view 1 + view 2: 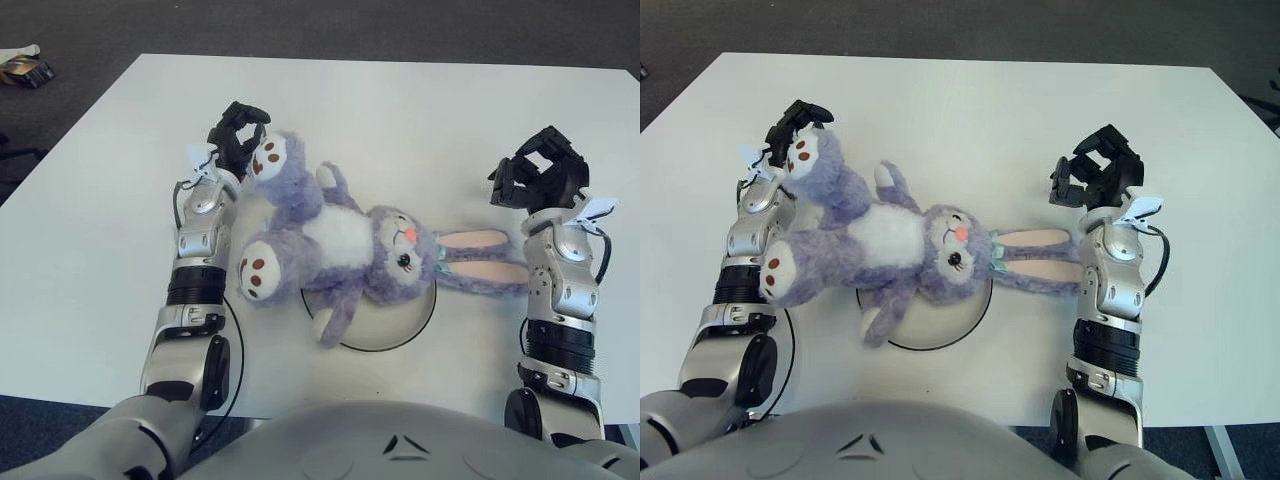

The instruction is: Put the doll into the plate.

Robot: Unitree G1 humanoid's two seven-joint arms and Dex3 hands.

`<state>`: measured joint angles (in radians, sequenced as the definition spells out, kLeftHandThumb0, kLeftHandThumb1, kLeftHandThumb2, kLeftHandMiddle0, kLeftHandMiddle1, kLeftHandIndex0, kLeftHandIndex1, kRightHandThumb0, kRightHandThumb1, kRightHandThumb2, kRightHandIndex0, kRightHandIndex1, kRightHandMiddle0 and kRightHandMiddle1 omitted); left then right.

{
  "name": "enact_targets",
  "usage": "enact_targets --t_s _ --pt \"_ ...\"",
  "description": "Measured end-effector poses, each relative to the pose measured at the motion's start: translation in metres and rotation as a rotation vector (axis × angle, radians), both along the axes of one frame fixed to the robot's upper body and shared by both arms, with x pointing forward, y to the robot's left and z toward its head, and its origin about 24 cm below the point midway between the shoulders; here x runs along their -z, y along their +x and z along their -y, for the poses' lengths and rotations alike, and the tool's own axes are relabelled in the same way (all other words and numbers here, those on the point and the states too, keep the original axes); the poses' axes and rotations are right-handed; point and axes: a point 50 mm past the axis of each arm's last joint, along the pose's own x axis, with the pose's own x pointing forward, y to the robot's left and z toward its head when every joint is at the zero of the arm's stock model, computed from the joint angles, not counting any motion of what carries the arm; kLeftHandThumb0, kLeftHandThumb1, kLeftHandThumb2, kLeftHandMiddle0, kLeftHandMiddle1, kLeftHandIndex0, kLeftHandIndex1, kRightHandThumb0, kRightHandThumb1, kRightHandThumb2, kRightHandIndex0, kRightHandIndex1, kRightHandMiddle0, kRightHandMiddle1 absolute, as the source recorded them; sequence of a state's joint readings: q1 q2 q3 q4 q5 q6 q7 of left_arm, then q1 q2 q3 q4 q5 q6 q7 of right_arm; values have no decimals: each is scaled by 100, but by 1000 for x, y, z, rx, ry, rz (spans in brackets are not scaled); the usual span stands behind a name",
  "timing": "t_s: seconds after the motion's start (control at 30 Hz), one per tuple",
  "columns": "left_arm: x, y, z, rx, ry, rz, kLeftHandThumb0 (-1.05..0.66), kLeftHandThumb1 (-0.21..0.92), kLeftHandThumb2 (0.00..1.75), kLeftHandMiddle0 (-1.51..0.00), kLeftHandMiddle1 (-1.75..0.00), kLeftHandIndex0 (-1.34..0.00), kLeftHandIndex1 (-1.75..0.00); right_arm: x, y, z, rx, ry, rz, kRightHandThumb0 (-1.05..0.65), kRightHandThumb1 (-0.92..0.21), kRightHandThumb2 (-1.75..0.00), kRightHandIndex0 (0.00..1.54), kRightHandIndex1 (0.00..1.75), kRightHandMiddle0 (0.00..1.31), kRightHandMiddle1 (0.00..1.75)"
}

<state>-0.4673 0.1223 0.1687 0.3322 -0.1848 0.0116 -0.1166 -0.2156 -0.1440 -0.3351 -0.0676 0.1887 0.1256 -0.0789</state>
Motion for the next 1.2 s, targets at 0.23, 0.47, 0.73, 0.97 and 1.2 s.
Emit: enact_targets --t_s 0.23,0.47,0.73,0.97,1.2 --pt "12 3 2 14 10 -30 -46 37 125 -107 -175 -57 -175 8 2 -2 -10 25 -25 0 12 -175 100 156 72 175" --pt "17 6 4 16 16 -34 -47 35 128 -109 -175 -59 -175 18 4 -4 -36 68 -50 -1 9 -175 94 166 70 175" --pt "25 8 6 15 9 -48 -48 33 130 -111 -175 -60 -175 36 6 -1 -43 100 -65 -1 9 -175 90 174 74 167" --pt "30 8 8 14 5 -60 -48 32 131 -112 -175 -61 -175 44 8 -1 -44 54 -21 -36 -10 -156 118 175 73 172" --pt "32 7 10 13 7 -55 -48 32 131 -114 -175 -61 -175 46 13 -3 -79 -72 25 -52 -19 -147 133 175 72 174"
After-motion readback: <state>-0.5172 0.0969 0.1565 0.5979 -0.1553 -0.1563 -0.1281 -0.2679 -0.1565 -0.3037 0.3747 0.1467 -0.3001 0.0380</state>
